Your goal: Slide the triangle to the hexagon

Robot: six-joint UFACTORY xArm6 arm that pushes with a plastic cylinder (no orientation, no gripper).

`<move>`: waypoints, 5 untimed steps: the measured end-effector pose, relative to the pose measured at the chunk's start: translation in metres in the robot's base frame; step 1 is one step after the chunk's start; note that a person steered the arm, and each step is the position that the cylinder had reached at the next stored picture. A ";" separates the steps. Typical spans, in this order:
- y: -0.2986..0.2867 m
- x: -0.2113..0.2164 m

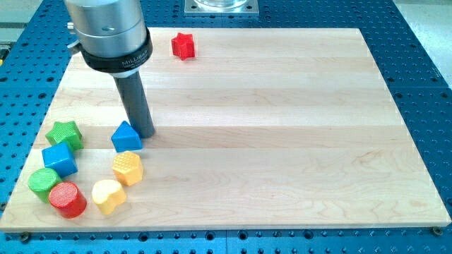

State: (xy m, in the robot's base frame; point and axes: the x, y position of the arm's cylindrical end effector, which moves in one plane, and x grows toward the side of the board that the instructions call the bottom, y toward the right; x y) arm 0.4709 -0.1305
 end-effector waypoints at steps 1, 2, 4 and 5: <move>-0.023 -0.039; -0.042 -0.023; -0.010 0.016; -0.007 0.011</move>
State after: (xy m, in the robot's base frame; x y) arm 0.4823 -0.1380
